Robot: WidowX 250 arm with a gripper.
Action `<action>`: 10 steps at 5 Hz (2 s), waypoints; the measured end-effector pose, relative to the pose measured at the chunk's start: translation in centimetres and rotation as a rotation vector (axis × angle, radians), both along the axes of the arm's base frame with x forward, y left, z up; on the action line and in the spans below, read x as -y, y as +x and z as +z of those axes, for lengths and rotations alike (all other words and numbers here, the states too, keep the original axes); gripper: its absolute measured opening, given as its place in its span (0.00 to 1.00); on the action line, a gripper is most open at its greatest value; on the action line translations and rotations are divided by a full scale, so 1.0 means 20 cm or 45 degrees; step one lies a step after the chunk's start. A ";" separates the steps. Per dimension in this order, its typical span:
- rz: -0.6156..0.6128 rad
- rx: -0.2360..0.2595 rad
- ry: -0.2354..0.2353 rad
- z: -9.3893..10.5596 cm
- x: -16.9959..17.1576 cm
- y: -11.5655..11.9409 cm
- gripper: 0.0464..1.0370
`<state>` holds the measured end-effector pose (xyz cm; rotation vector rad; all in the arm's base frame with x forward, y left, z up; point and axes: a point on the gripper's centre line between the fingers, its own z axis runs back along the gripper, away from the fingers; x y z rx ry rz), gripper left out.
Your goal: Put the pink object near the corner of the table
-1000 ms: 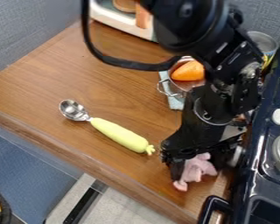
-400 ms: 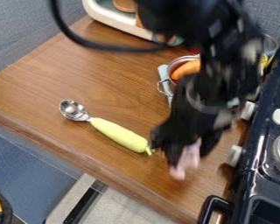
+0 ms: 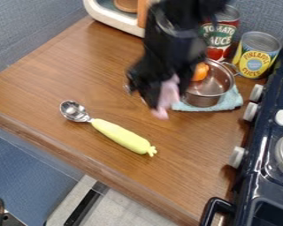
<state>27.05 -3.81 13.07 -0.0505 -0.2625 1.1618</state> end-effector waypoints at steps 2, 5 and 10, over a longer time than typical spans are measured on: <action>0.399 -0.061 -0.035 -0.13 -0.50 -0.10 0.54; 0.634 -0.142 -0.074 -0.35 -0.98 -0.25 0.55; 0.612 -0.176 -0.078 -0.14 -1.15 -0.26 0.96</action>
